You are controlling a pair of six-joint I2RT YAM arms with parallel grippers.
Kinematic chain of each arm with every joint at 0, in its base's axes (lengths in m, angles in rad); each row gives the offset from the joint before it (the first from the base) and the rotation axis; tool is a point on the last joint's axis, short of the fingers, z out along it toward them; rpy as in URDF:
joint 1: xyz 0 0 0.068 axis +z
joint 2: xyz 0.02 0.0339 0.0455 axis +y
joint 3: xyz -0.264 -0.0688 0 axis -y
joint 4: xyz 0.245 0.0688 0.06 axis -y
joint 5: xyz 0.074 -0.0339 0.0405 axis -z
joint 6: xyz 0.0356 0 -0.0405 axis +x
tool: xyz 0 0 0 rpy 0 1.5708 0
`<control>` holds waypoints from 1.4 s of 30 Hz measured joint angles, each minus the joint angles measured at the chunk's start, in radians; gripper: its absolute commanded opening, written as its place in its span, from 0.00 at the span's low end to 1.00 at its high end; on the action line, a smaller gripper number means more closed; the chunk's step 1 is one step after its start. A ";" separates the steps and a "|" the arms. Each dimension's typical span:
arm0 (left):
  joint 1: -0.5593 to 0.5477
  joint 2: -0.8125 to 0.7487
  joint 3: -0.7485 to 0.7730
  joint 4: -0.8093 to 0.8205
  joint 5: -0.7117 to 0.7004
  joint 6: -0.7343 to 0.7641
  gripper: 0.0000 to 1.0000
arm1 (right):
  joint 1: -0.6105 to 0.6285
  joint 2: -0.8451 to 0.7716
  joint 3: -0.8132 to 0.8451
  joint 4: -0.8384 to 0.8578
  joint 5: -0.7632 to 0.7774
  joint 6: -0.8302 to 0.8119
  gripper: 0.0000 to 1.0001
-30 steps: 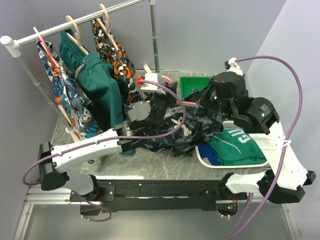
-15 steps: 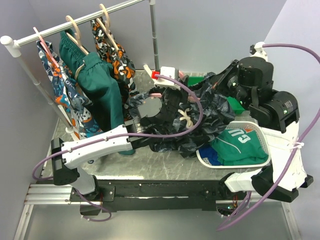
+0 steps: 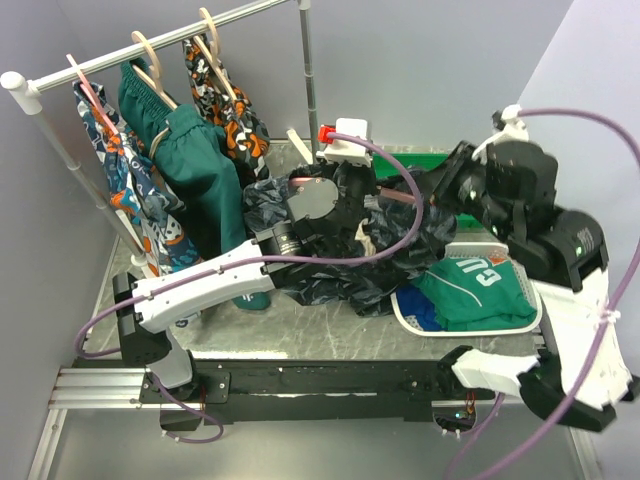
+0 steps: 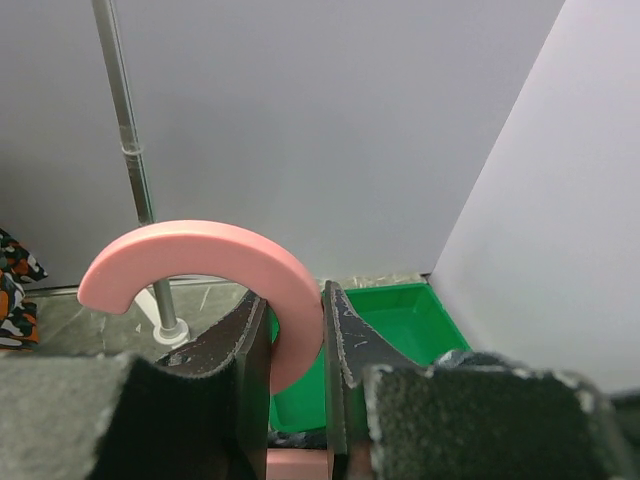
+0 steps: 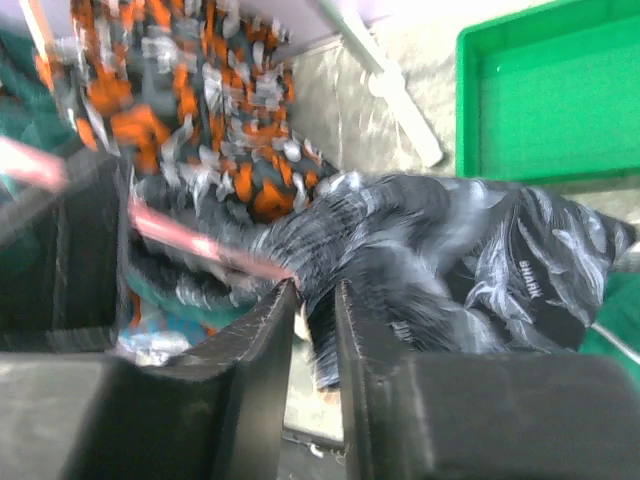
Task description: Place the shorts on the hanger
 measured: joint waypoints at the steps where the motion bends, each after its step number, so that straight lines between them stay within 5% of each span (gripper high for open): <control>1: 0.000 0.000 -0.001 -0.006 0.003 0.000 0.01 | 0.000 -0.036 -0.054 0.026 -0.028 -0.030 0.45; 4: 0.004 -0.011 -0.019 -0.023 0.024 -0.003 0.01 | -0.002 -0.114 -0.165 0.092 -0.103 -0.101 0.67; 6: 0.005 -0.031 -0.045 -0.047 0.053 -0.012 0.01 | -0.003 -0.168 -0.236 0.149 -0.166 -0.150 0.74; 16: 0.021 -0.230 -0.222 -0.195 0.290 -0.117 0.01 | -0.003 -0.462 -0.516 0.310 -0.305 -0.381 0.79; 23: 0.033 -0.304 -0.222 -0.264 0.463 -0.151 0.01 | -0.003 -0.633 -0.686 0.326 -0.445 -0.491 0.69; 42: 0.034 -0.177 -0.106 -0.349 0.663 -0.207 0.01 | -0.003 -0.625 -0.686 0.132 -0.582 -0.574 0.63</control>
